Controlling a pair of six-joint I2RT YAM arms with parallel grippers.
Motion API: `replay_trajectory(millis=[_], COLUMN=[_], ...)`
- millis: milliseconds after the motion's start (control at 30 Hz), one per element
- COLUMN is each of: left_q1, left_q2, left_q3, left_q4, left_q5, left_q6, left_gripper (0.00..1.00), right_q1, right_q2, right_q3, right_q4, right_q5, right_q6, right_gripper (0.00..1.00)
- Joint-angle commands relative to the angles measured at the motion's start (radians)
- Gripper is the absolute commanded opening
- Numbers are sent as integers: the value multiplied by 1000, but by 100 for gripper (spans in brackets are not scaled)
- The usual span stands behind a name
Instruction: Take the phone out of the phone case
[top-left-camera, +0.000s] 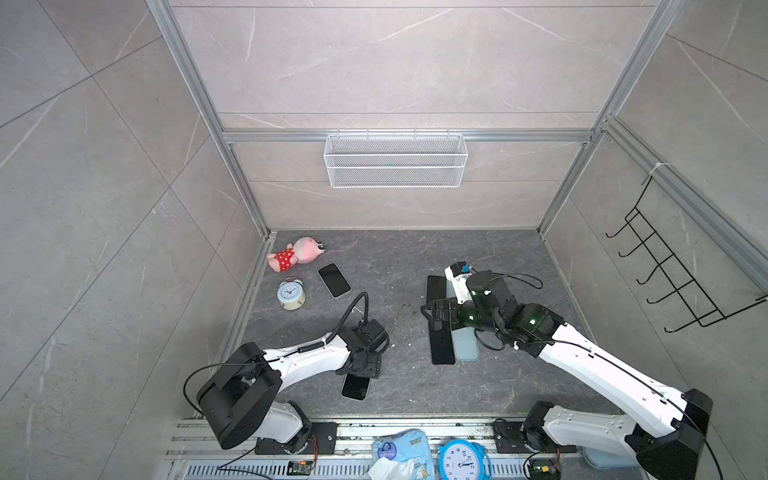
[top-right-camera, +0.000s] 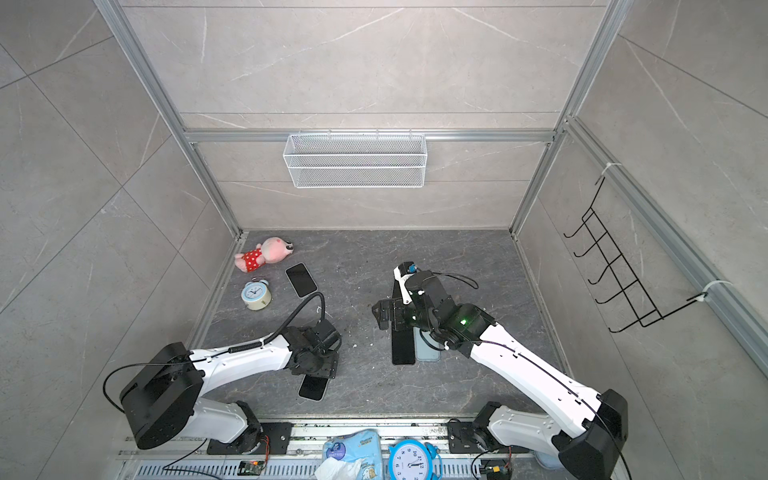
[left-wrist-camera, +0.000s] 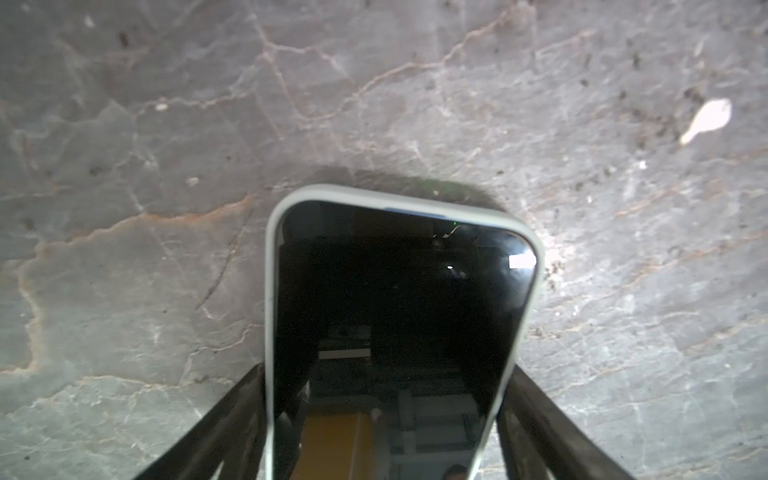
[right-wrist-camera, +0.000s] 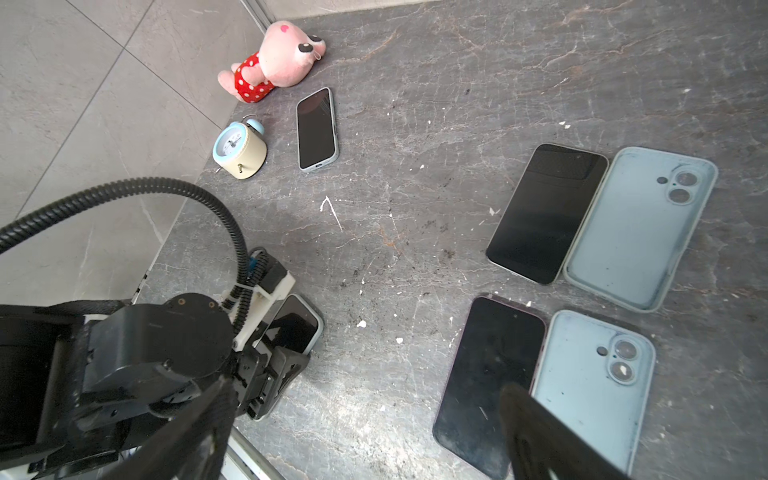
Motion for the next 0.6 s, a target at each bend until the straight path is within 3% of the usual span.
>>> replay_trajectory(millis=[0,233,567], left_q1=[5,37,110], left_q2=[23,-103,-375], left_q3=[-49,-92,-190], left_q4=[29,72,223], left_q5=[15,22,118], left_q6=[-1,-24,-145], left_gripper=[70,59,55], right_q1=[9,53,246], right_q2=[-24,-29,-2], right_q3=[-49,-165,-314], right_q4=[31,160,402], right_q5=[-1,-57,-37], right_q6=[27,78,86], right_gripper=[100,100,99])
